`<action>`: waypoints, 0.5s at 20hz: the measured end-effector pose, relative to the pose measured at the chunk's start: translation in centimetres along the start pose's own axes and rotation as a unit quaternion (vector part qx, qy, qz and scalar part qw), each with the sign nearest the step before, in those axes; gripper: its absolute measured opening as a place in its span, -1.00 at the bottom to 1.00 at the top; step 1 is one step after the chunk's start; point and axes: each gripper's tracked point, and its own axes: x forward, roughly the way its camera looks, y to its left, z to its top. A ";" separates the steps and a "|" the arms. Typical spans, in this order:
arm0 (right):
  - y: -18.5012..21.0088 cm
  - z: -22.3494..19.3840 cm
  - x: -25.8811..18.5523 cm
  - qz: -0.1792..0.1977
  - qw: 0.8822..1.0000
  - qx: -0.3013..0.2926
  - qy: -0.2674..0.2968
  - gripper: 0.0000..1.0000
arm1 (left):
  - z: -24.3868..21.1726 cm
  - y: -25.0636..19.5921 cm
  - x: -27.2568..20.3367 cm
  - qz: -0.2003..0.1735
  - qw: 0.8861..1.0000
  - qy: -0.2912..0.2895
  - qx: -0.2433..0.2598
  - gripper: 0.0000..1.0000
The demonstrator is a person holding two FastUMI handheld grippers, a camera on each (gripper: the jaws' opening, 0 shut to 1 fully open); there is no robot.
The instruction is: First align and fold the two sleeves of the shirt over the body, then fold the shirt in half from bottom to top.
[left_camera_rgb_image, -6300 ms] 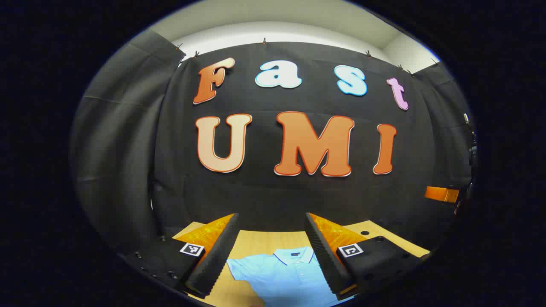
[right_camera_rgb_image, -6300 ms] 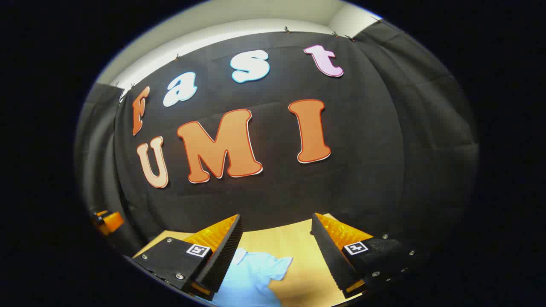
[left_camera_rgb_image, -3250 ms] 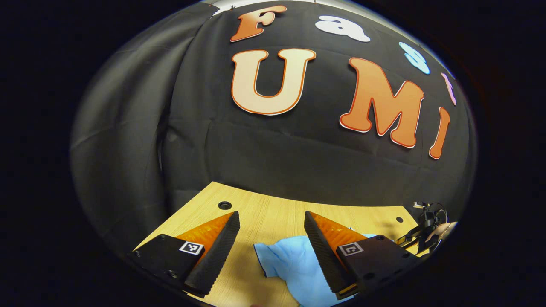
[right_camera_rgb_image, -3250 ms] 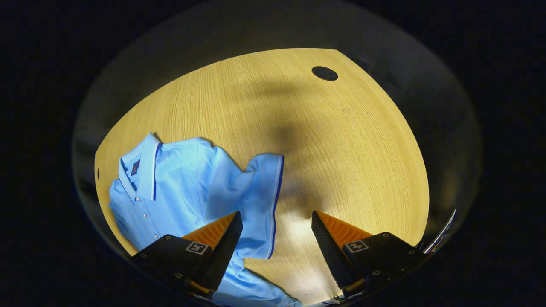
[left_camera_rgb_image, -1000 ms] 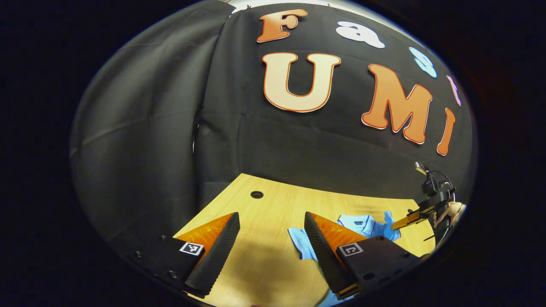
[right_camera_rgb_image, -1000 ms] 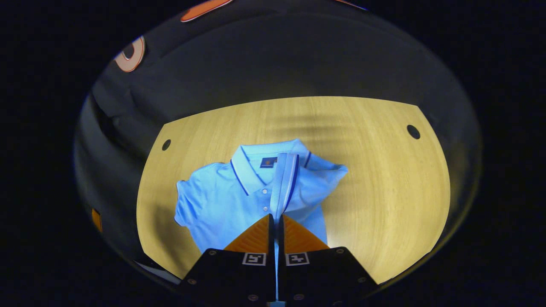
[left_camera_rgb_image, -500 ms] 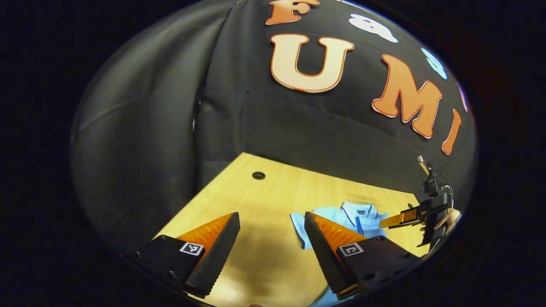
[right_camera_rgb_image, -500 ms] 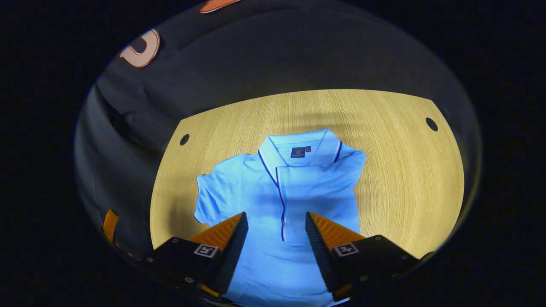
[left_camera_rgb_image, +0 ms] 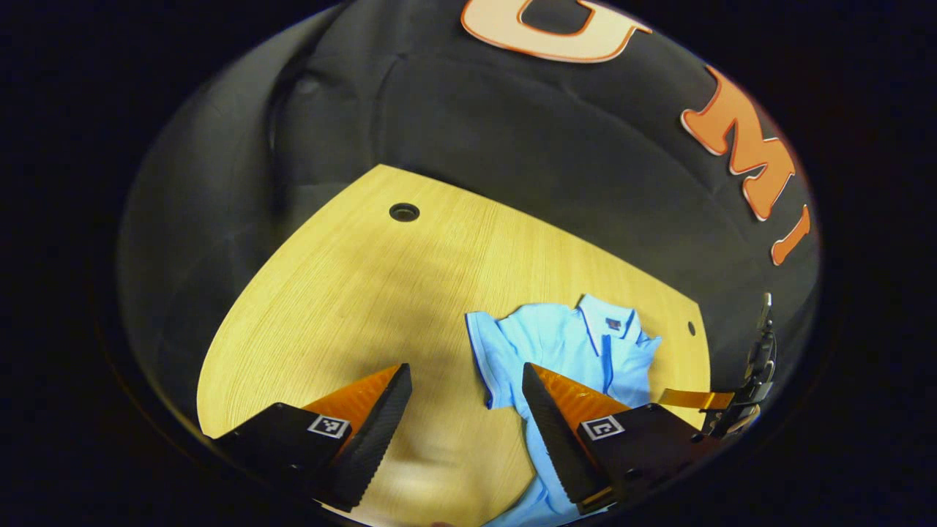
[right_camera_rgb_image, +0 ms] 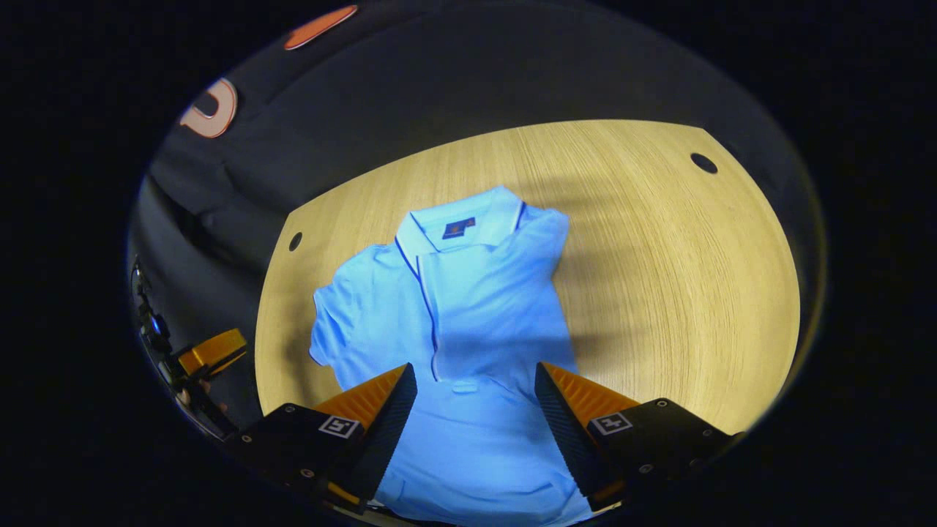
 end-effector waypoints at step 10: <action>-7.2 -2.3 -0.9 -0.014 0.998 0.060 0.009 0.97 | -3.0 -1.6 7.6 0.024 0.993 0.113 0.018 0.98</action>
